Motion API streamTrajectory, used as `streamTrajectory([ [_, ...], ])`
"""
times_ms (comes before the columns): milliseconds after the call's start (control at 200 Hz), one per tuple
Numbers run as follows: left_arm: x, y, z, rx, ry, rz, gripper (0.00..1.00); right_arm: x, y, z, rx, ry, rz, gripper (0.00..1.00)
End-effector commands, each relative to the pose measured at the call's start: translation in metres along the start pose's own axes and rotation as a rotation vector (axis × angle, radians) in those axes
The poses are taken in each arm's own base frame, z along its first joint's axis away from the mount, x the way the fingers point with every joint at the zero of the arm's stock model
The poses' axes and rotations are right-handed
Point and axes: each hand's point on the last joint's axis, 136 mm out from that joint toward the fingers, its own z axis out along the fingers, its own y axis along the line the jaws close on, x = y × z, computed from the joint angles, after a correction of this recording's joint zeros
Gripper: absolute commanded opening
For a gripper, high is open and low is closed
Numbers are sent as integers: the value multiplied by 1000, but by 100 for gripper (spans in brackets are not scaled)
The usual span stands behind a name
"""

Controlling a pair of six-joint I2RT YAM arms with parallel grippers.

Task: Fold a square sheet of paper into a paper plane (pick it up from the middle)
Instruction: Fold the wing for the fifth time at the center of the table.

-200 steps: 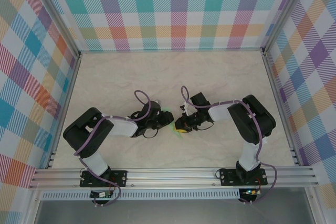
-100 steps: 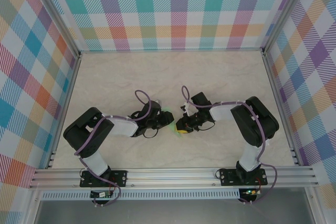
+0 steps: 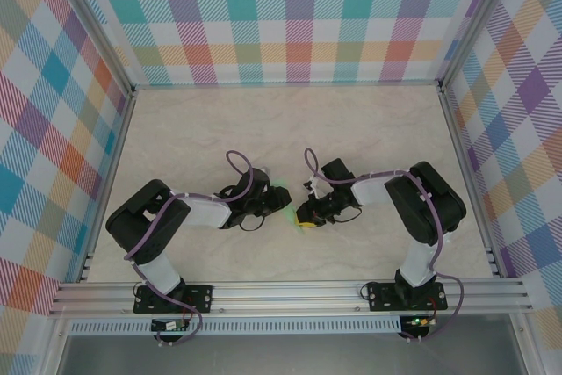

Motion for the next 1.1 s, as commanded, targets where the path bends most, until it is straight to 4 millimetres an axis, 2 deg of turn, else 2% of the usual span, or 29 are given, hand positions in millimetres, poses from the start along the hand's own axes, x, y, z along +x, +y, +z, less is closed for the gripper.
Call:
streamTrajectory([
  [0,1,4,3,-28,14,14,33,7,5,-5,6,30,10,14],
  [130,1,3,4,-26,18,16,33,3,11,-7,4,26,8,14],
  [255,2,2,4,-23,26,18,33,2,7,-6,26,25,25,14],
  [325,2,3,4,-26,26,17,33,4,7,-5,15,36,26,9],
  [555,0,3,4,-36,17,6,33,29,-31,5,106,123,82,11],
  [640,0,5,4,-44,22,6,33,33,-39,5,139,138,88,12],
  [745,0,6,4,-49,24,4,33,33,-37,2,148,140,77,14],
  [860,1,7,5,-52,27,3,32,29,-23,-1,118,133,68,15],
  [935,3,8,5,-53,34,3,32,23,-13,-4,93,119,66,15],
  [1095,2,7,5,-51,35,6,32,11,-4,-6,98,99,69,15],
])
